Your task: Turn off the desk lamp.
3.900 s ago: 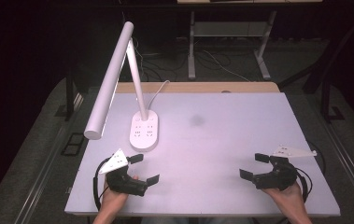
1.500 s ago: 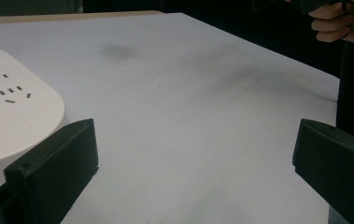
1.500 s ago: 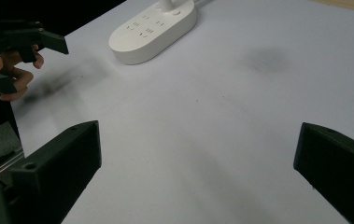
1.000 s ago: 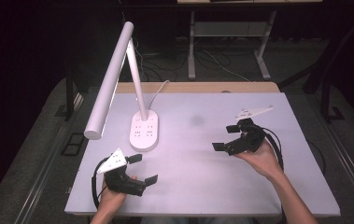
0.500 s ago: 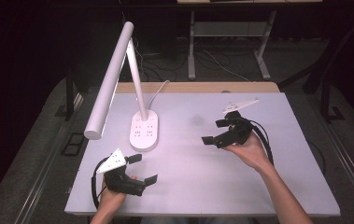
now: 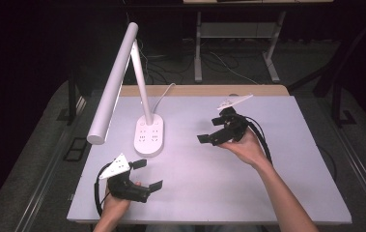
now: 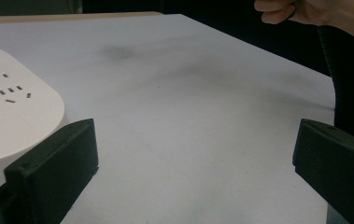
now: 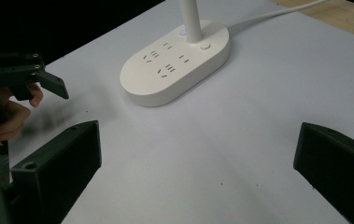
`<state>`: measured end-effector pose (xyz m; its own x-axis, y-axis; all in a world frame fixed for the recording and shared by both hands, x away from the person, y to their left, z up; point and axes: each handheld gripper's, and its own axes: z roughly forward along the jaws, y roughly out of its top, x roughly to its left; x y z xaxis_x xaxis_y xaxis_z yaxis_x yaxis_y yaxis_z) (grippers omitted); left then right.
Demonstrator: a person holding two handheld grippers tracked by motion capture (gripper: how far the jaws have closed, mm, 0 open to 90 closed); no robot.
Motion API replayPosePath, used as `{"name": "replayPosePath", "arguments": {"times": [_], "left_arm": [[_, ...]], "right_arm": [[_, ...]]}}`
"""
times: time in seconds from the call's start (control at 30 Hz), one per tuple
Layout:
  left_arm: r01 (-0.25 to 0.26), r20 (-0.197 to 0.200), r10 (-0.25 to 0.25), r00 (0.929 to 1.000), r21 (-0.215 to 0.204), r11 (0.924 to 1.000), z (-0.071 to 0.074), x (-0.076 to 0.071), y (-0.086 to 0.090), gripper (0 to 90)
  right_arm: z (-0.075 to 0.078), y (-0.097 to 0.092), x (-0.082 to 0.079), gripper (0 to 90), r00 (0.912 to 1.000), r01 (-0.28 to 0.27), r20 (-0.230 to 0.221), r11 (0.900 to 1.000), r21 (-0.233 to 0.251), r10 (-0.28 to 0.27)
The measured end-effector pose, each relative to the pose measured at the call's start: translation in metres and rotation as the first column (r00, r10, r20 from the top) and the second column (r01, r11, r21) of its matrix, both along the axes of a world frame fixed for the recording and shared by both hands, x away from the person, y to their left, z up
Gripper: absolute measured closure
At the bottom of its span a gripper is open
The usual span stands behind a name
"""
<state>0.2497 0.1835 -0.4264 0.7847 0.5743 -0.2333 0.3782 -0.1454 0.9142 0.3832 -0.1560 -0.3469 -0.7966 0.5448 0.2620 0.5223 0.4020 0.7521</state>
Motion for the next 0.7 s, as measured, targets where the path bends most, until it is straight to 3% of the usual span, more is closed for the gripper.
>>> {"name": "replayPosePath", "arguments": {"times": [0.13,0.7], "left_arm": [[0.002,0.000,-0.002,1.0000,0.002,1.0000,0.000,0.000,0.000,0.0],[0.000,0.006,0.000,1.0000,-0.004,1.0000,0.001,0.000,0.002,0.0]], "right_arm": [[0.005,0.010,0.008,0.7,0.9998,-0.013,0.015,0.9999,-0.010,0.013],[0.012,0.050,0.038,0.8,0.9989,-0.047,0.007,0.9985,-0.027,0.047]]}}
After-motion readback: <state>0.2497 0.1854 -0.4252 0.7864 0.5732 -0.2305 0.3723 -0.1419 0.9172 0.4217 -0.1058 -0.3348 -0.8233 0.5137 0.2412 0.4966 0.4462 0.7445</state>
